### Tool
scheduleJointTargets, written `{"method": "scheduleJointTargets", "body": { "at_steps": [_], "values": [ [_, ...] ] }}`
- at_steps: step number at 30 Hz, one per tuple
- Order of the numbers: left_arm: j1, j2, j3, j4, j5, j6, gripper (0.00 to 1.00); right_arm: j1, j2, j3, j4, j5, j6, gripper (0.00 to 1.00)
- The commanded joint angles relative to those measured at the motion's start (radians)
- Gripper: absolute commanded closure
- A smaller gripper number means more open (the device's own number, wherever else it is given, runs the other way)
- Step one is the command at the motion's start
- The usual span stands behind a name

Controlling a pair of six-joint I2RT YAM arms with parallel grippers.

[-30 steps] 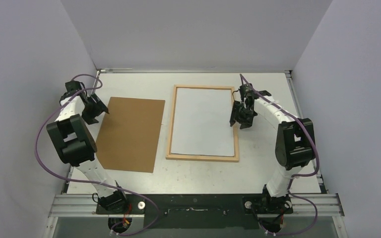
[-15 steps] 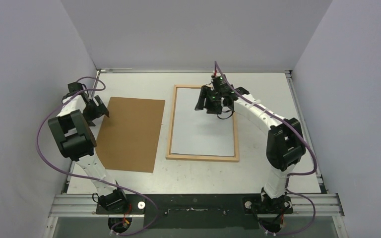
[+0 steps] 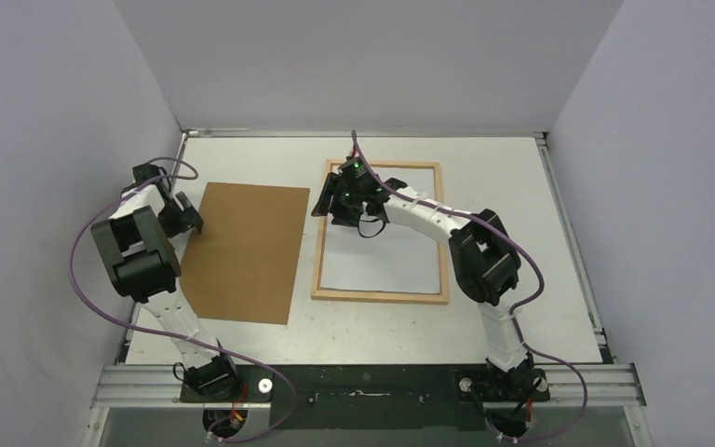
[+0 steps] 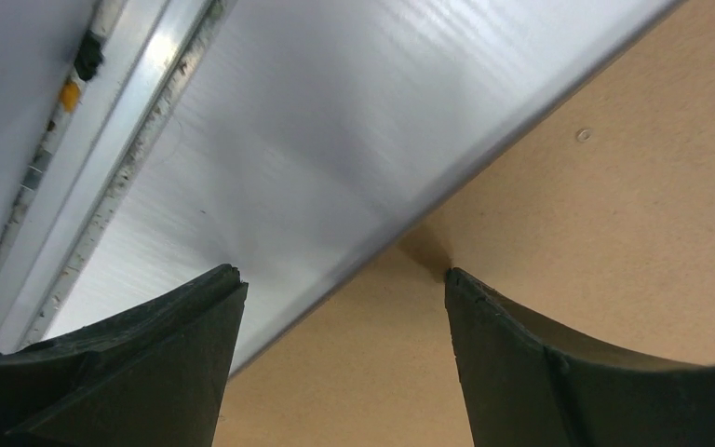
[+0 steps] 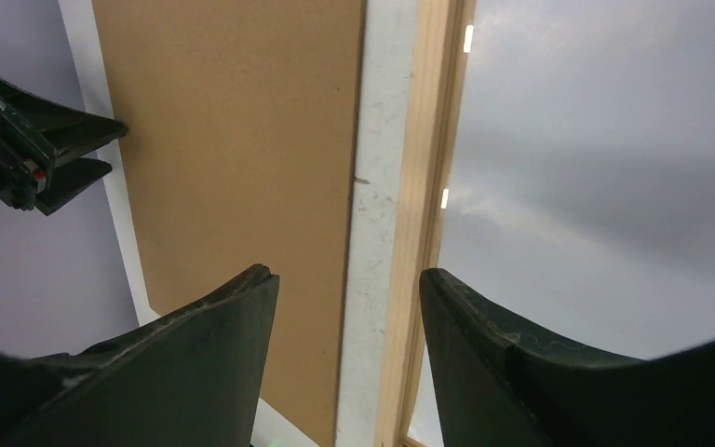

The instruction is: Put the photo into the frame

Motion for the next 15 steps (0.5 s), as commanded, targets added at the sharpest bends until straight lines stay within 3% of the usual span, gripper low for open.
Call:
{"method": "scheduleJointTargets", "body": {
  "at_steps": [1, 7, 11, 15],
  "values": [
    [0.004, -0.020, -0.044, 0.043, 0.019, -0.032, 0.23, 0.067, 0.019, 0.085, 0.033, 0.082, 0.043, 0.42],
    [0.003, -0.019, -0.068, 0.045, 0.054, -0.059, 0.29, 0.132, 0.122, 0.182, 0.001, 0.147, 0.077, 0.45],
    [0.002, -0.021, -0.078, 0.038, 0.072, -0.063, 0.40, 0.176, 0.237, 0.362, -0.146, 0.212, 0.007, 0.46],
    [0.003, -0.028, -0.089, 0.036, 0.059, -0.075, 0.41, 0.188, 0.288, 0.429, -0.206, 0.268, 0.001, 0.47]
  ]
}}
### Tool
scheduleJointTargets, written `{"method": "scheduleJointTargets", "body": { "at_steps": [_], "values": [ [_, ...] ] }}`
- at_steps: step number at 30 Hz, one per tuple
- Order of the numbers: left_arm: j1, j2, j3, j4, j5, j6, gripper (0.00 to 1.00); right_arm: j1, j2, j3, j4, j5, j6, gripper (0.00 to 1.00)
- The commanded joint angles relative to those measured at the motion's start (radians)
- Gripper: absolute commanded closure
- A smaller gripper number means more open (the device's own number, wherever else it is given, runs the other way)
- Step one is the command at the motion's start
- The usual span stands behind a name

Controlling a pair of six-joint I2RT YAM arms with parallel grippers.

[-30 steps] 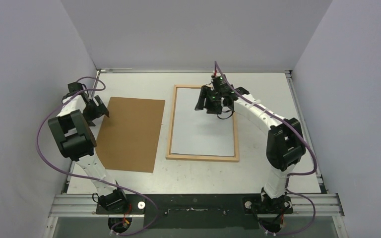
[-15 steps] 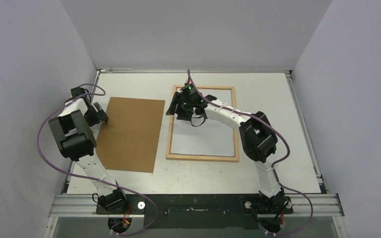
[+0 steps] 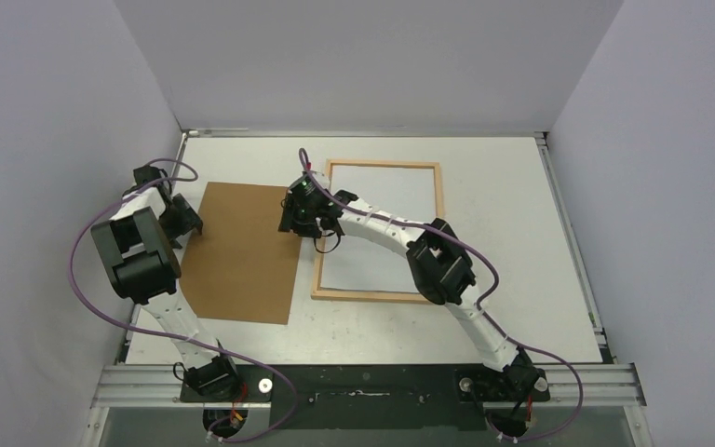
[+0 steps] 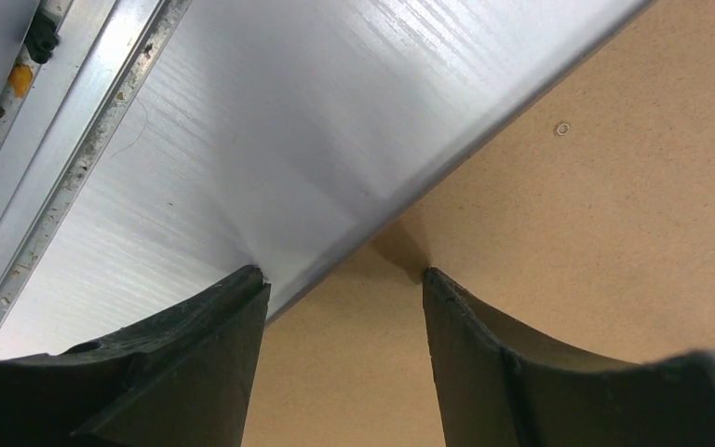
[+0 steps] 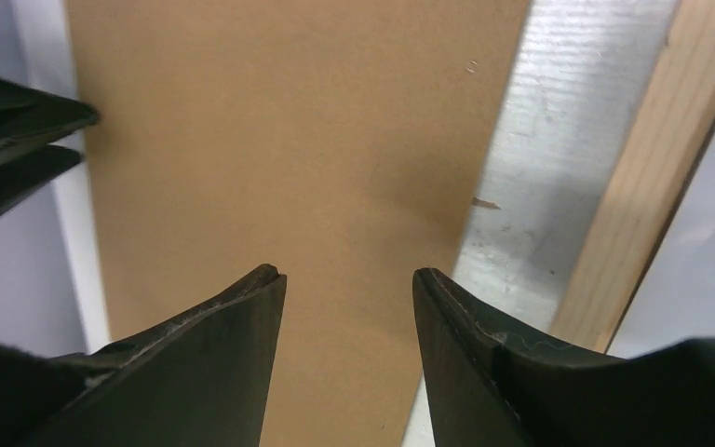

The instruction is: Put the photo into the frame

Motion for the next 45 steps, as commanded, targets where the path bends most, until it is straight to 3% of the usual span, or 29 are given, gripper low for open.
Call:
{"method": "scheduleJointTargets", "body": {
  "at_steps": [1, 18, 29, 36, 45],
  "values": [
    [0.003, -0.014, -0.036, -0.008, 0.009, -0.020, 0.41, 0.009, 0.024, 0.078, -0.113, 0.117, -0.027, 0.47],
    [0.002, -0.018, -0.055, 0.002, 0.005, -0.015, 0.40, 0.008, 0.121, 0.157, -0.173, 0.094, -0.007, 0.46],
    [0.004, -0.009, -0.050, -0.023, 0.075, -0.052, 0.37, 0.013, 0.155, 0.166, -0.241, 0.047, 0.124, 0.45],
    [0.004, -0.005, -0.063, -0.026, 0.143, -0.087, 0.38, 0.015, 0.205, 0.212, -0.204, -0.038, 0.221, 0.45],
    [0.005, 0.013, -0.057, -0.026, 0.237, -0.110, 0.39, 0.012, 0.180, 0.202, -0.010, -0.157, 0.208, 0.46]
  ]
}}
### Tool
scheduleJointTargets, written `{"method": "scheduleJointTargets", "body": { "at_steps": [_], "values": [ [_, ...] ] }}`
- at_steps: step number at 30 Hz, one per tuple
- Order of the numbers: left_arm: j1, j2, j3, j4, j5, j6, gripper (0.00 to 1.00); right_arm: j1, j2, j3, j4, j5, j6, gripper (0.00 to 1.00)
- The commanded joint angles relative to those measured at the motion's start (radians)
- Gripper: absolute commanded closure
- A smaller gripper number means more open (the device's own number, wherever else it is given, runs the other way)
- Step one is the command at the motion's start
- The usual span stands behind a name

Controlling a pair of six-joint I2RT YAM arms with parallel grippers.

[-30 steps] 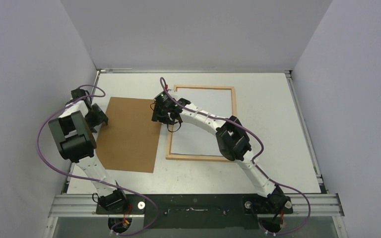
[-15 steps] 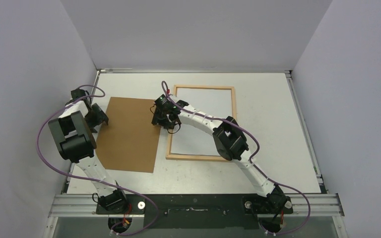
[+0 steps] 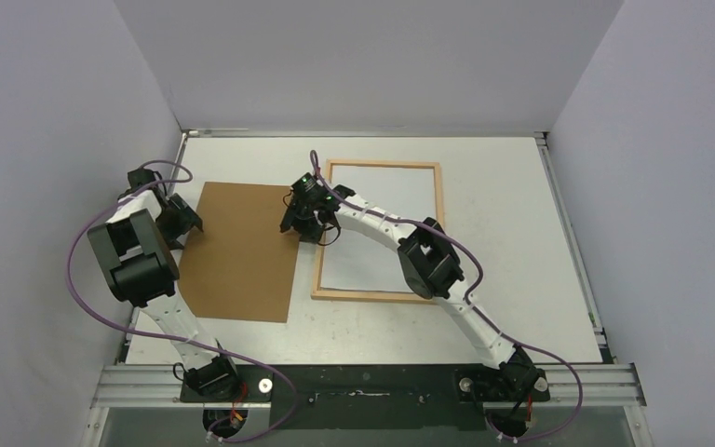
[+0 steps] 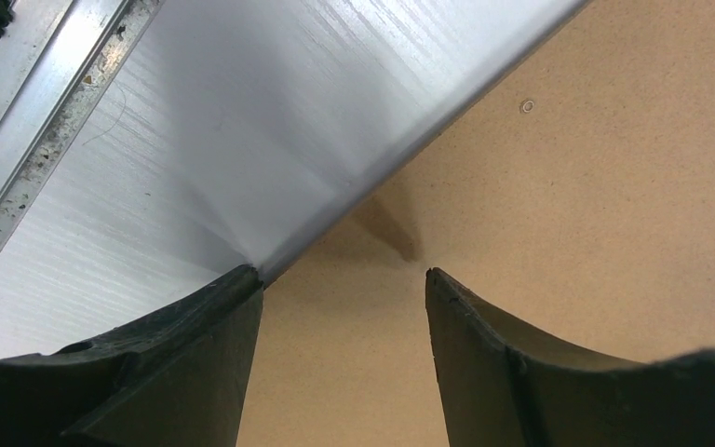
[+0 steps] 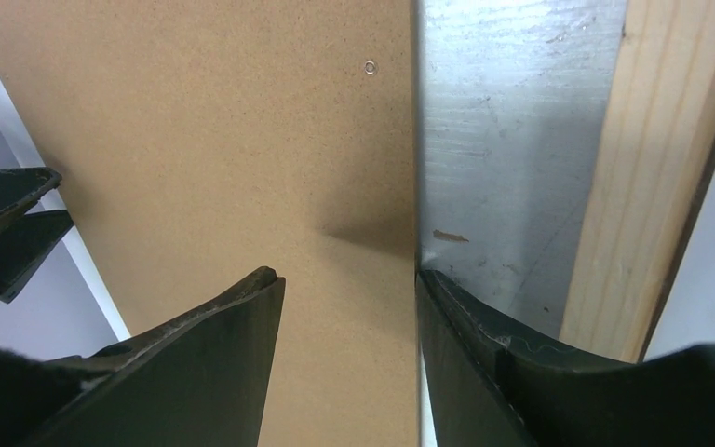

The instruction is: Put the photo into the frame

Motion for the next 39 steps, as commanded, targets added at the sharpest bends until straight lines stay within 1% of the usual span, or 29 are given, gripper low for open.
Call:
{"method": "scheduleJointTargets", "body": {
  "at_steps": [1, 7, 13, 21, 27, 31, 39],
  "values": [
    [-0.015, 0.033, -0.029, -0.045, 0.152, -0.048, 0.39, 0.026, -0.016, -0.018, 0.183, -0.096, 0.020, 0.46],
    [-0.016, 0.037, -0.036, -0.036, 0.190, -0.059, 0.40, 0.025, -0.105, -0.061, 0.274, -0.084, 0.018, 0.46],
    [-0.016, 0.034, -0.085, -0.020, 0.215, -0.060, 0.41, 0.026, -0.177, -0.103, 0.294, -0.071, 0.025, 0.47],
    [-0.019, 0.023, -0.099, -0.019, 0.249, -0.062, 0.42, 0.023, -0.226, -0.137, 0.302, -0.089, 0.004, 0.48],
    [-0.047, -0.002, -0.140, 0.003, 0.294, -0.086, 0.43, 0.004, -0.297, -0.240, 0.320, -0.074, -0.003, 0.48],
    [-0.082, -0.021, -0.191, 0.055, 0.351, -0.117, 0.43, -0.018, -0.343, -0.308, 0.321, -0.055, -0.008, 0.48],
    [-0.163, -0.038, -0.236, 0.104, 0.374, -0.168, 0.43, -0.069, -0.431, -0.464, 0.341, -0.022, -0.014, 0.47]
  ]
}}
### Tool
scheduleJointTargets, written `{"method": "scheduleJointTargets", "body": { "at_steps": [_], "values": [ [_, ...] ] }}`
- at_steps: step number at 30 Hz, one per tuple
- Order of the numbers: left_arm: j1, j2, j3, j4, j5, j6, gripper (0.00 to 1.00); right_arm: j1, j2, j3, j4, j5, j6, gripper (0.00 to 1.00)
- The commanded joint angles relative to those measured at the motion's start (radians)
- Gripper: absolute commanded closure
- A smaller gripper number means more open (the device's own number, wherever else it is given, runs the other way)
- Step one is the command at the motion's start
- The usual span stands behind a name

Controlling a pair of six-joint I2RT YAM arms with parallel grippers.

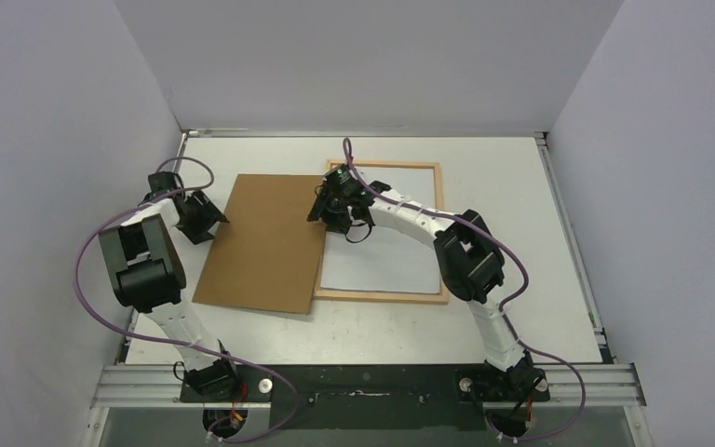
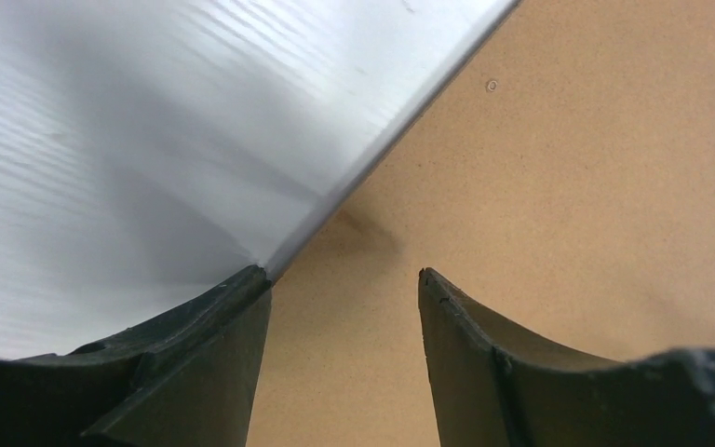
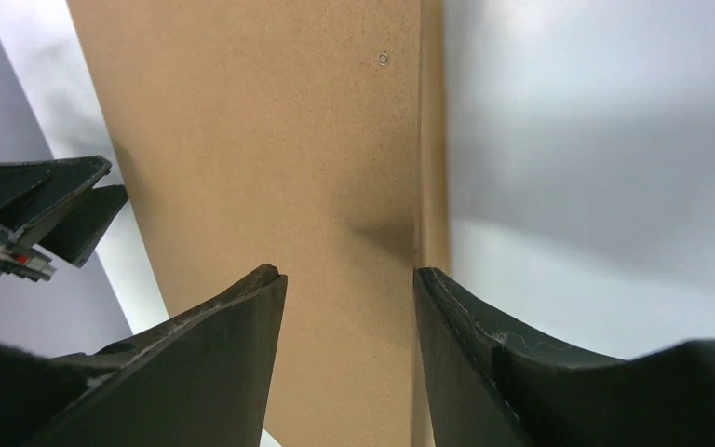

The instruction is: Put the photo into the frame

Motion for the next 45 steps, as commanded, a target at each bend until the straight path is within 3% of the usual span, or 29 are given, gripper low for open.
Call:
{"method": "scheduleJointTargets", "body": {
  "at_steps": [1, 12, 19, 37, 45],
  "values": [
    [-0.092, 0.036, -0.079, -0.093, 0.168, -0.090, 0.43, -0.001, -0.109, -0.050, 0.160, -0.043, 0.026, 0.47],
    [-0.090, 0.051, -0.067, -0.117, 0.141, -0.059, 0.43, -0.055, -0.153, -0.194, 0.119, 0.036, -0.047, 0.49],
    [-0.082, 0.055, -0.068, -0.112, 0.145, -0.054, 0.43, -0.081, -0.204, -0.317, 0.249, -0.041, -0.055, 0.49],
    [-0.081, 0.057, -0.053, -0.129, 0.120, -0.039, 0.43, -0.102, -0.287, -0.382, 0.182, 0.060, -0.071, 0.45],
    [-0.080, 0.054, -0.050, -0.131, 0.124, -0.032, 0.43, -0.111, -0.240, -0.390, 0.184, -0.026, -0.021, 0.44]
  ]
}}
